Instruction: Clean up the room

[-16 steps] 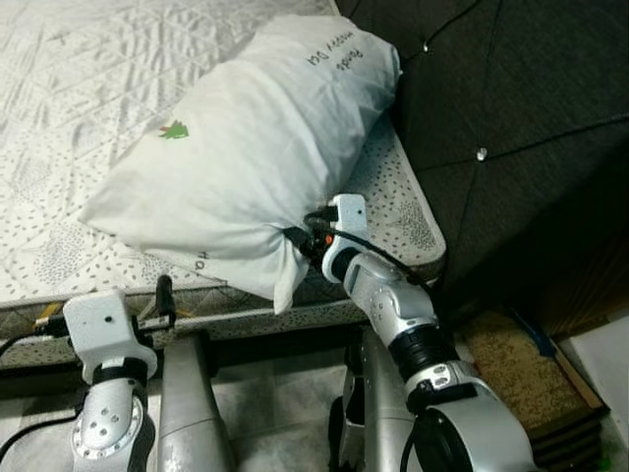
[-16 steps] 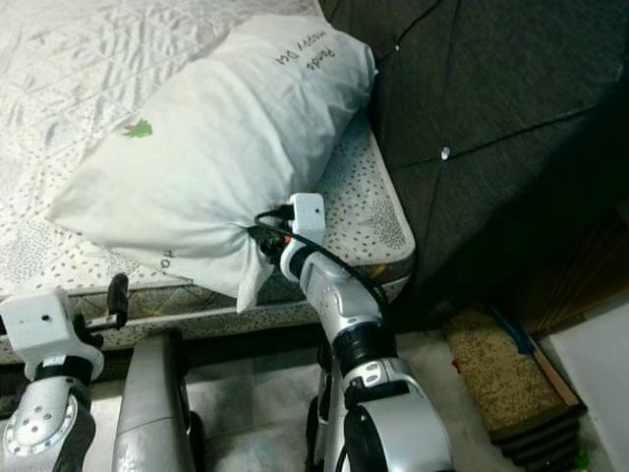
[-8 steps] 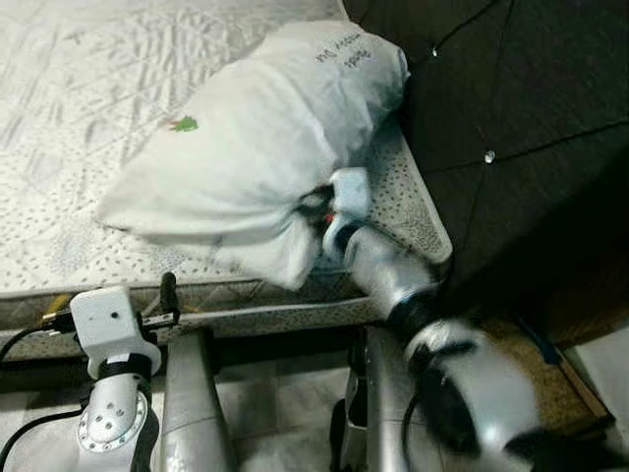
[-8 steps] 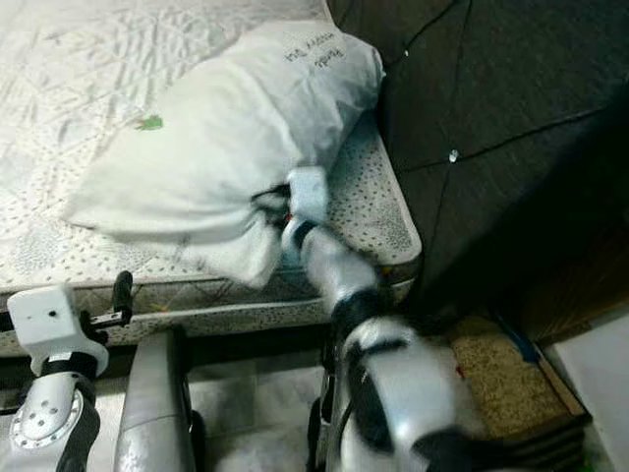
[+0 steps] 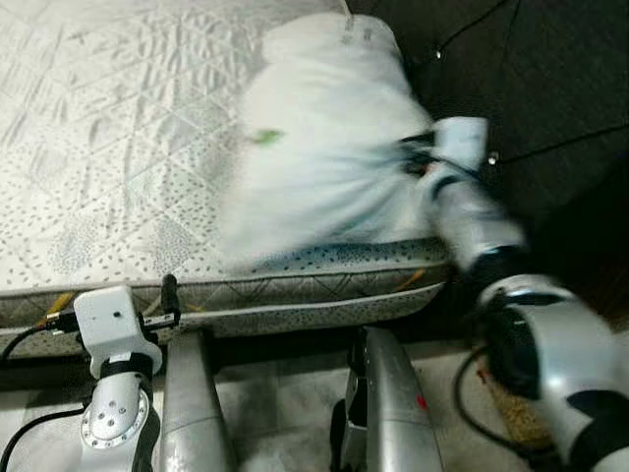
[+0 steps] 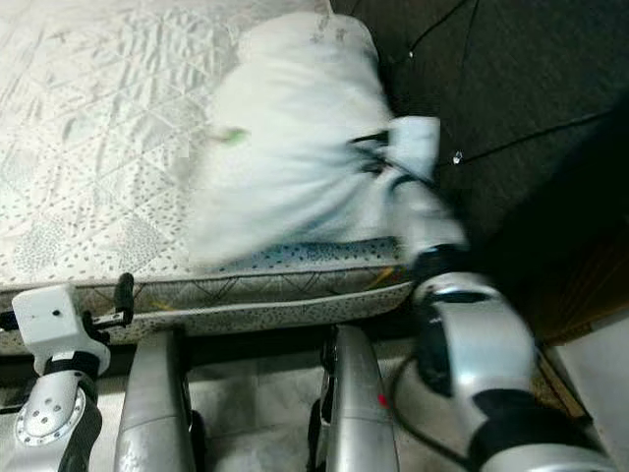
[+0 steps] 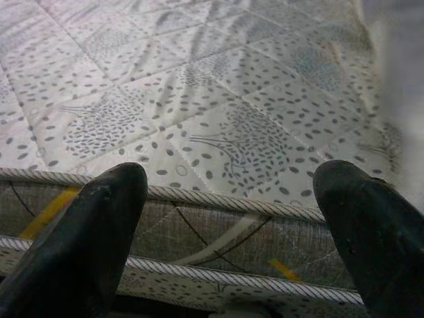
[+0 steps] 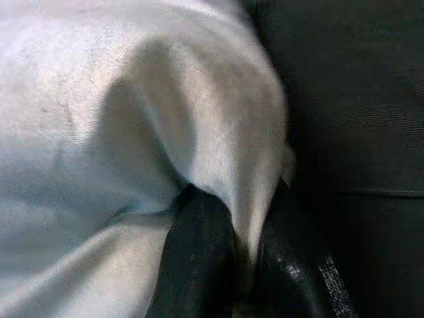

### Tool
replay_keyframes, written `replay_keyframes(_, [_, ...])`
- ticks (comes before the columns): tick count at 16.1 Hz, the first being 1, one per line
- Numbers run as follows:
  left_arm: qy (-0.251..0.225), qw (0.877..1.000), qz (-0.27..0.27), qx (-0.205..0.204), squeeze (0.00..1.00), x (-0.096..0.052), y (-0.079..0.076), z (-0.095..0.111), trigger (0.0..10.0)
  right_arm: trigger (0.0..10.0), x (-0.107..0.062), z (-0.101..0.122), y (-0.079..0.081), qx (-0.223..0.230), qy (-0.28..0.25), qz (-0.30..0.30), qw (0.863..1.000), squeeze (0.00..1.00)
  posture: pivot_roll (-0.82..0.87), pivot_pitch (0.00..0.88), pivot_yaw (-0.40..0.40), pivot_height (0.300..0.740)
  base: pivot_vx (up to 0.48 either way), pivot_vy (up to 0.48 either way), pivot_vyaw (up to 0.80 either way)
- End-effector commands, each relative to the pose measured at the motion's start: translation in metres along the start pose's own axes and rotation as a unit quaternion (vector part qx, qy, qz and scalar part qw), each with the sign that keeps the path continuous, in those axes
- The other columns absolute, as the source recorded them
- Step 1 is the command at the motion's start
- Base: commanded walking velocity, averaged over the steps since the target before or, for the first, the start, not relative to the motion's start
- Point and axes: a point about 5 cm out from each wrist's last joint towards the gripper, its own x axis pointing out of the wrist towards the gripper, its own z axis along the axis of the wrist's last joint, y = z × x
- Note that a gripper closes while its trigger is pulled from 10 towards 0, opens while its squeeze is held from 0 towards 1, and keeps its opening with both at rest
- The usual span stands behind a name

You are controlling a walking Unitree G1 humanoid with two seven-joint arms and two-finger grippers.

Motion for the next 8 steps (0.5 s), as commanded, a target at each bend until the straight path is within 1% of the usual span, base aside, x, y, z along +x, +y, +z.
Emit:
replay_keyframes(1, [0.006, 1.0, 0.0, 0.001, 0.0, -0.001, -0.002, -0.004, 10.0, 0.0, 0.0, 0.022, -0.009, 0.007, -0.055, -0.029, 0.998, 0.0, 0.11, 0.066, -0.1, 0.523, 0.0, 0.0, 0.0])
replay_keyframes(2, [0.006, 1.0, 0.0, 0.002, 0.0, -0.001, -0.003, -0.004, 10.0, 0.0, -0.001, 0.021, -0.015, 0.009, -0.064, -0.041, 0.997, 0.0, 0.11, 0.067, -0.096, 0.523, 0.0, 0.0, 0.0])
replay_keyframes(3, [0.006, 1.0, -0.006, 0.004, 0.0, 0.0, -0.003, -0.003, 10.0, 0.0, -0.005, 0.021, -0.025, 0.013, -0.095, -0.066, 0.993, 0.0, 0.11, 0.068, -0.09, 0.523, 0.0, 0.0, 0.0])
replay_keyframes(4, [0.006, 1.0, -0.007, 0.005, 0.0, 0.0, -0.003, -0.003, 10.0, 0.0, -0.007, 0.019, -0.029, 0.006, -0.099, -0.074, 0.992, 0.0, 0.11, 0.069, -0.089, 0.523, 0.0, 0.0, 0.0])
replay_keyframes(5, [0.006, 1.0, -0.008, 0.006, 0.0, 0.0, -0.003, -0.003, 10.0, 0.0, -0.01, 0.01, -0.037, 0.0, -0.097, -0.092, 0.991, 0.0, 0.11, 0.07, -0.088, 0.523, 0.0, 0.0, 0.0])
replay_keyframes(6, [0.006, 1.0, -0.008, 0.007, 0.0, 0.0, -0.002, -0.003, 10.0, 0.0, -0.012, 0.002, -0.042, -0.004, -0.091, -0.104, 0.99, 0.0, 0.11, 0.07, -0.088, 0.523, 0.0, 0.0, 0.0])
replay_keyframes(7, [0.007, 1.0, -0.007, 0.007, 0.0, 0.0, -0.002, -0.004, 10.0, 0.0, -0.016, -0.012, -0.046, -0.008, -0.074, -0.113, 0.991, 0.0, 0.11, 0.07, -0.088, 0.523, 0.0, 0.0, 0.0])
replay_keyframes(8, [0.006, 1.0, -0.008, 0.007, 0.0, 0.0, -0.002, -0.004, 10.0, 0.0, -0.02, -0.025, -0.047, -0.015, -0.062, -0.108, 0.992, 0.0, 0.1, 0.076, -0.092, 0.523, 0.0, 0.0, 0.0])
